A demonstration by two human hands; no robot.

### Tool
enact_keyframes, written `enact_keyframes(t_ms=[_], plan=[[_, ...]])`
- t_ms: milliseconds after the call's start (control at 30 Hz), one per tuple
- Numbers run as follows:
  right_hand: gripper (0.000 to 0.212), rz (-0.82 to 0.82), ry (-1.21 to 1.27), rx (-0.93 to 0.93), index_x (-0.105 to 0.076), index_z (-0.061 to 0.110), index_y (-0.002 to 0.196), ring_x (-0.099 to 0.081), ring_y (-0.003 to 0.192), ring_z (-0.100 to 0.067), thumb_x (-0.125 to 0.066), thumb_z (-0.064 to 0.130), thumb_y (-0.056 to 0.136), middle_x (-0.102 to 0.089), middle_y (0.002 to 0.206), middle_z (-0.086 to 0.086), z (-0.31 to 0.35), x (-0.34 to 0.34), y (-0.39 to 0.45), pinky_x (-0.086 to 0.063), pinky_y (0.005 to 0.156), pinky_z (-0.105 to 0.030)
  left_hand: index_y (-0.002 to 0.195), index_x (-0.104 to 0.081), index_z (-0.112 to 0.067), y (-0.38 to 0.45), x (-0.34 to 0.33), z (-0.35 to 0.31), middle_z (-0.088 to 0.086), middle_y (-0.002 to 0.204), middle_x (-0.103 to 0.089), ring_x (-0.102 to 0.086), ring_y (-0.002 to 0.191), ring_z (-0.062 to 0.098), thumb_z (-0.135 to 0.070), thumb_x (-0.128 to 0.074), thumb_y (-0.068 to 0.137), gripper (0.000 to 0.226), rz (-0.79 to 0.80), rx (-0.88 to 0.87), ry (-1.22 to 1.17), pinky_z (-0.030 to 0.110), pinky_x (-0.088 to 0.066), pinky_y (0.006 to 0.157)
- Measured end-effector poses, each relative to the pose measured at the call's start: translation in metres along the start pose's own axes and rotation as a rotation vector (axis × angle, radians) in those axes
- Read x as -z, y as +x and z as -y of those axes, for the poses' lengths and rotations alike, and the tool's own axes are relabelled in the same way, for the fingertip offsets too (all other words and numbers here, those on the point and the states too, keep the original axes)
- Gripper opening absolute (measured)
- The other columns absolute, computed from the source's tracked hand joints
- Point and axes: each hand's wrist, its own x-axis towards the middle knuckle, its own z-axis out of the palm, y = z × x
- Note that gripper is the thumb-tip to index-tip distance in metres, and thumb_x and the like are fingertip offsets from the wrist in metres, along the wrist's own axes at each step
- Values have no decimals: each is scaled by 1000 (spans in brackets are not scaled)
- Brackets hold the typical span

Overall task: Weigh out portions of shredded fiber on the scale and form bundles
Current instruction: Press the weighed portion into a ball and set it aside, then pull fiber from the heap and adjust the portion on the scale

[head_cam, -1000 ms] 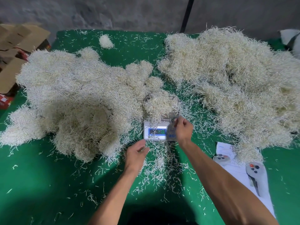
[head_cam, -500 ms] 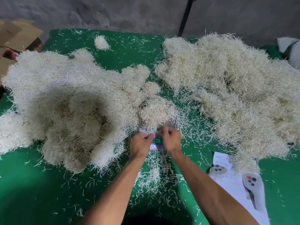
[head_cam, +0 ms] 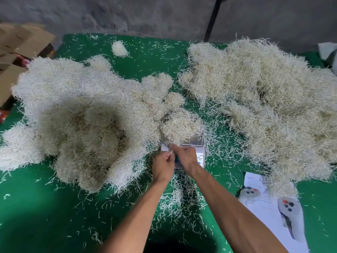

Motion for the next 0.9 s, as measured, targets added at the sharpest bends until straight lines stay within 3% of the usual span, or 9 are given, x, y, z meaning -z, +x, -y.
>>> enact_keyframes(t_ms=[233,400,467,500,567,633,700,800,900], plan=[[30,-112,-70,-51,-59,14,79,-62,61,-13,-74,37,93,-66,78,-1,30,-5,21,-59,72,-34,78,-57,-24,-46,27,38,-4,73,-57,-47,54,-2,-24,-58,102,24,111,-76,94,15,-43,55],[35,-137,52,-45,-59,1,108,-52,40,-20,-74,29,94,-67,65,-11,44,1,23,-55,50,-28,78,-60,-23,-83,51,87,-2,71,-61,-57,62,-1,-15,-60,101,24,-14,13,196,14,-47,61],[47,-133,-1,-23,-64,-6,104,-62,52,-27,-71,39,94,-73,82,-23,43,2,19,-62,61,-38,84,-63,-24,-88,58,95,-3,76,-64,-62,65,4,-11,-63,98,19,-47,41,202,14,-50,64],[53,-131,-57,2,-67,-8,101,-64,57,-30,-69,45,94,-75,85,-22,41,2,17,-63,66,-43,94,-63,-28,-88,61,94,-5,81,-66,-64,69,3,-13,-65,97,15,-51,53,198,12,-50,64],[54,-189,-228,119,-73,4,90,-60,51,-26,-62,57,95,-75,76,-13,29,2,10,-56,53,-35,127,-55,-33,-82,63,84,-9,95,-67,-62,81,-4,-20,-69,95,37,-48,71,204,10,-48,73],[57,-308,-344,262,-68,13,86,-59,47,-20,-49,65,99,-72,70,-9,15,6,2,-46,44,-29,138,-51,-31,-74,61,72,-13,101,-63,-59,89,-5,-21,-71,92,51,-25,64,177,19,-49,91],[56,-381,-313,299,-65,16,94,-69,55,-21,-38,64,103,-71,72,-7,3,14,-6,-52,43,-33,136,-54,-32,-66,57,59,-14,103,-61,-61,91,-1,-19,-73,90,51,14,40,132,28,-54,94],[51,-391,-183,321,-69,22,100,-71,57,-10,-35,60,106,-75,74,3,-8,25,-16,-56,43,-31,127,-60,-33,-56,51,46,-15,105,-62,-60,92,-4,-21,-74,90,41,38,18,75,17,-49,82],[50,-402,-213,366,-69,18,108,-63,48,-9,-33,52,109,-67,68,-5,-16,35,-22,-52,41,-30,117,-64,-30,-54,43,41,-15,104,-64,-60,92,-5,-25,-72,92,27,23,6,56,11,-42,77]])
